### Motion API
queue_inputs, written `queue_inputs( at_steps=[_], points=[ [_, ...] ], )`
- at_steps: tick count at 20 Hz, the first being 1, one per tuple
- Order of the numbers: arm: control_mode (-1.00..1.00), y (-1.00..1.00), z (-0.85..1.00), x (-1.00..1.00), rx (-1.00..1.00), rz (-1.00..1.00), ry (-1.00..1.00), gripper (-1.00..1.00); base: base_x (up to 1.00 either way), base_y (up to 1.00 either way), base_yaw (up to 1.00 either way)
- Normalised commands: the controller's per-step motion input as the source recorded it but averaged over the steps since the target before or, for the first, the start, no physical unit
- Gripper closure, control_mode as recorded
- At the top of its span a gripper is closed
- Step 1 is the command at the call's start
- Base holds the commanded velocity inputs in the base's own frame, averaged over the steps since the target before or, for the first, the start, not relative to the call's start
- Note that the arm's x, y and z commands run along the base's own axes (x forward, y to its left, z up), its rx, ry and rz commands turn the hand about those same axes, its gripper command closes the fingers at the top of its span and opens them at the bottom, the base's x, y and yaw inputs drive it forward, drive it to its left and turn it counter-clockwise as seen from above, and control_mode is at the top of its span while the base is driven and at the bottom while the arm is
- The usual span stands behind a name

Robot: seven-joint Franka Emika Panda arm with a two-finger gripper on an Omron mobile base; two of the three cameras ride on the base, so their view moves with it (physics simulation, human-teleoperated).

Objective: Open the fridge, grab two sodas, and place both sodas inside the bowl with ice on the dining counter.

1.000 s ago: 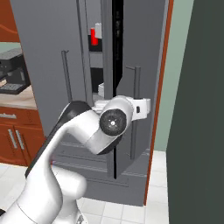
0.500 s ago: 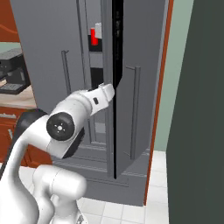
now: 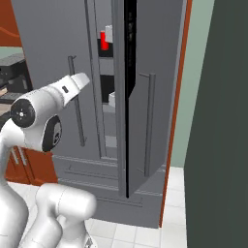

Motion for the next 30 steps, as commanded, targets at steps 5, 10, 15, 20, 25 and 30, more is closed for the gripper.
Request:
queue_inputs(
  at_steps=[5,10,15,20,25,30],
  points=[
    [-1.0,0.55,0.0,0.85,-0.23,-0.19,0.1,-1.0,0.0,0.0,0.0],
    [-1.0,0.04,0.0,0.78,-0.16,-0.3,0.22,-1.0,0.0,0.0,0.0],
    [-1.0,-0.12,-0.06,0.81,-0.09,-0.24,0.2,-1.0,0.0,0.0,0.0],
    [-1.0,-0.33,-0.1,0.72,-0.02,-0.16,0.06,-1.0,0.0,0.0,0.0],
    [-1.0,-0.5,-0.04,0.49,0.0,-0.07,0.0,-1.0,0.0,0.0,0.0],
    [-1.0,-0.54,-0.02,0.41,0.0,-0.05,0.0,-1.0,0.0,0.0,0.0]
  ],
)
